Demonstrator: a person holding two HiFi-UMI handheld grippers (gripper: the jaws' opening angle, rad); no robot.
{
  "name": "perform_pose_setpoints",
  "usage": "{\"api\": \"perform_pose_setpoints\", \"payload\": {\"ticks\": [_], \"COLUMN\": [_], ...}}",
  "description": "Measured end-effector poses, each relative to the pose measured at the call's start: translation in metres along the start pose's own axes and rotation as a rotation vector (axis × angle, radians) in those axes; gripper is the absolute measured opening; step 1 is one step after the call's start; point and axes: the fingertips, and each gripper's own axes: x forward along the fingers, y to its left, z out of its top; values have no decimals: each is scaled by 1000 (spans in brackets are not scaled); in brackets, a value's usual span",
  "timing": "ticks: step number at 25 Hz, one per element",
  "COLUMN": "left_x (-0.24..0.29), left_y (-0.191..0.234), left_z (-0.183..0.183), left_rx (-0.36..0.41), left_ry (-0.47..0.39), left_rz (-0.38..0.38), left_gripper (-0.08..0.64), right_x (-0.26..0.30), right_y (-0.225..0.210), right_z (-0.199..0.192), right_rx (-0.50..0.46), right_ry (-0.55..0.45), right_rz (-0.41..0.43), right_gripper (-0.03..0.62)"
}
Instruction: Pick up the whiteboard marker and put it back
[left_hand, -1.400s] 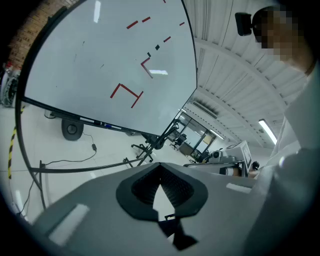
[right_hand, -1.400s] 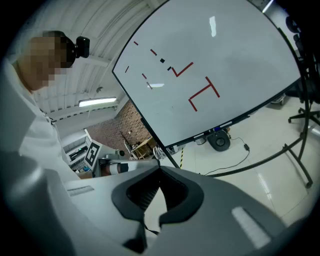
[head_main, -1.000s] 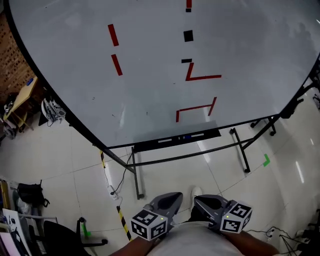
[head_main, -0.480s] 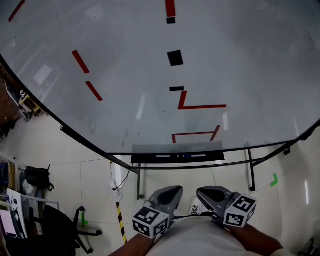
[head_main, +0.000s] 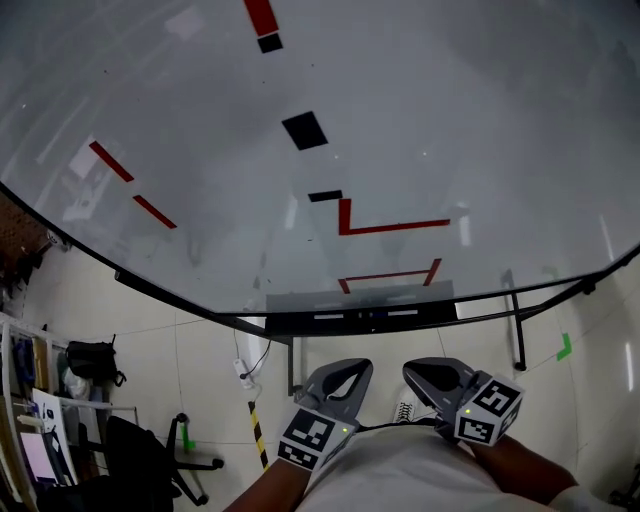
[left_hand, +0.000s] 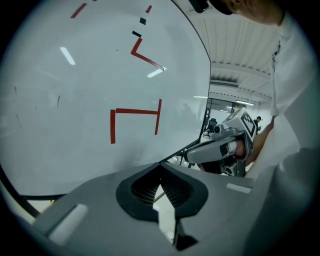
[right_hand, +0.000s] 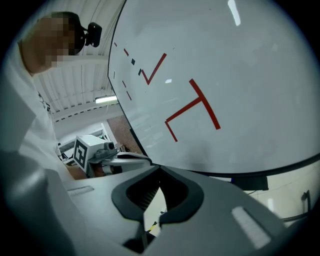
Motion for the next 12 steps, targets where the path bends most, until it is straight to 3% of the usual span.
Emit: {"api": "perform_pose_setpoints", "payload": {"ticks": [5, 12], "left_x": [-9, -18], "left_y": [4, 27], "left_z": [-3, -13], "left_rx": [59, 86], "left_ry": [46, 59], "left_rz": [-93, -133], "left_gripper": [15, 15], "right_x": [16, 34], "right_y": [7, 10], "right_z": [0, -4], "right_rx": [-14, -55], "right_ry": [-14, -7], "right_rz": [-62, -145], "right_gripper": [0, 0]}}
